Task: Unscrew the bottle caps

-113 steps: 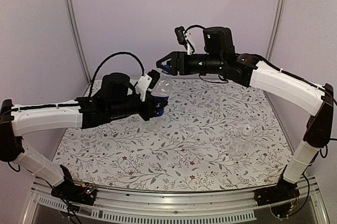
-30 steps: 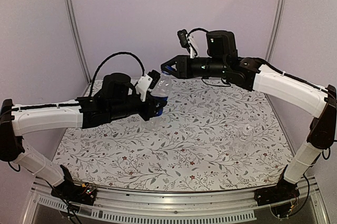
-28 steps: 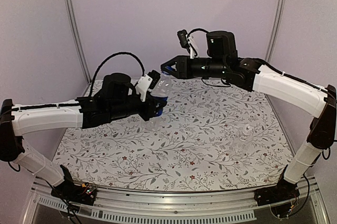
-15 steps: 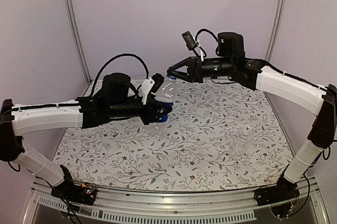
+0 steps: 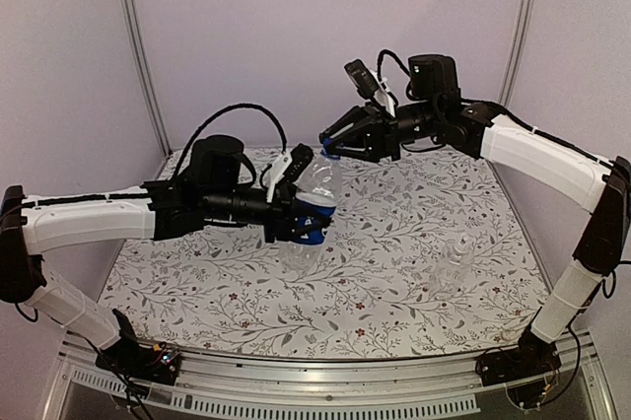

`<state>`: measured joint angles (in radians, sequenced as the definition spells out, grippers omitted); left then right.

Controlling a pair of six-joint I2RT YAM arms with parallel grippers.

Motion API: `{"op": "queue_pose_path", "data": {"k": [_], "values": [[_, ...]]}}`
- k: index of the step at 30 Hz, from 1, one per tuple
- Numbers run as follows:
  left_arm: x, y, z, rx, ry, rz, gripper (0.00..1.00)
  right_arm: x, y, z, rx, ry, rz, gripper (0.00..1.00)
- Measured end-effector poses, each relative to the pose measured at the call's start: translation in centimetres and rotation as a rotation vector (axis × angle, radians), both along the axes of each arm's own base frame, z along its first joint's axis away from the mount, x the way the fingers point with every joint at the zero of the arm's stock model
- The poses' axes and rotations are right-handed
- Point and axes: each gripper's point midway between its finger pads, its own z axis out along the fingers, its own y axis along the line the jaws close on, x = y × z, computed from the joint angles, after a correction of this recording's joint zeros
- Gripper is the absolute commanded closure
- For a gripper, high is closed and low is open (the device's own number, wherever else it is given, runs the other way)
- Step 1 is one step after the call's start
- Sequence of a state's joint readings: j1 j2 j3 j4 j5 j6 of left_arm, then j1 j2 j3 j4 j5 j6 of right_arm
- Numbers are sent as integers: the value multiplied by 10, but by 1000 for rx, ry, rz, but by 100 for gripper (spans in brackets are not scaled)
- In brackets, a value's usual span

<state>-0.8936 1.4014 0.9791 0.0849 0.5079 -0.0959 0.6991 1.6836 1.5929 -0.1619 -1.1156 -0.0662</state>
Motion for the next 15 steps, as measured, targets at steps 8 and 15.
{"op": "queue_pose_path", "data": {"k": [8,15], "values": [[4,-1,0,3,-7,20,65,13,5,-6,-30,13,-95,22],[16,2,-2,17,-25,88,65,24,0,-11,-62,71,-213,16]]}}
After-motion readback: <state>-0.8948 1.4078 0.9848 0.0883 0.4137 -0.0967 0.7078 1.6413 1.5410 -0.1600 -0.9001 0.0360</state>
